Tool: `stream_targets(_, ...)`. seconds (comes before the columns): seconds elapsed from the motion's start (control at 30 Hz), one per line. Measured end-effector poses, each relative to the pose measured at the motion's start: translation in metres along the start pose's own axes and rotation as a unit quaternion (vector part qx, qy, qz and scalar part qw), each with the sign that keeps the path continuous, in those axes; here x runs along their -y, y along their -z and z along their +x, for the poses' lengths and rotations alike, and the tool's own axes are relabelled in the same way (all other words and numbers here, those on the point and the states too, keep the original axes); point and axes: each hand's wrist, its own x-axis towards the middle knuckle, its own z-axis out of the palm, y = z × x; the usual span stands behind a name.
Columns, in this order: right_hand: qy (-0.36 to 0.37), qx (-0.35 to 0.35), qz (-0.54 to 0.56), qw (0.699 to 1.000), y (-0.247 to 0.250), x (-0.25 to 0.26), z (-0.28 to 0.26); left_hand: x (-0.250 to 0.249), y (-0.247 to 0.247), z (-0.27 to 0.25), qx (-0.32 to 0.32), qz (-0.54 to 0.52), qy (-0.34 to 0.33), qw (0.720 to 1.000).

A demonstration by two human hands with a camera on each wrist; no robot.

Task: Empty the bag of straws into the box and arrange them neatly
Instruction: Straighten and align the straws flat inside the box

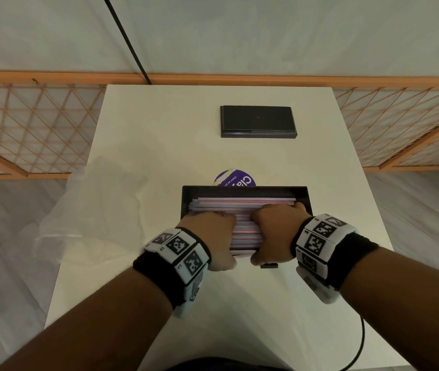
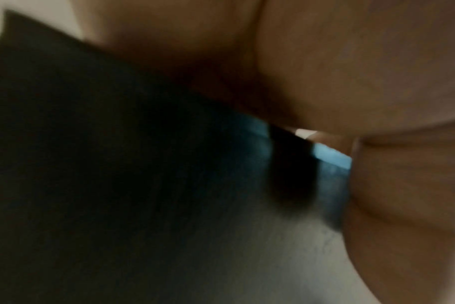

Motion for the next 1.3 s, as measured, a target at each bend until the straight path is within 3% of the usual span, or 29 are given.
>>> stream_targets(0.63, -0.003, 0.005, -0.007, 1.0, -0.004, 0.0, 0.001, -0.008, 0.005, -0.005, -0.018, 0.036, 0.01, 0.999)
stream_targets(0.87, 0.049, -0.06, -0.048, 0.996, 0.001, 0.004, -0.004, -0.008, 0.003, -0.004, -0.011, 0.003, 0.003, 1.0)
stream_targets(1.13, 0.035, -0.008, 0.019, 0.999, -0.004, 0.001, 0.002, -0.008, 0.001, -0.003, -0.042, 0.027, -0.006, 0.999)
stream_targets(1.3, 0.031, -0.021, -0.01, 0.999, -0.003, 0.001, 0.001, -0.003, 0.0, 0.0, -0.014, 0.016, 0.004, 1.0)
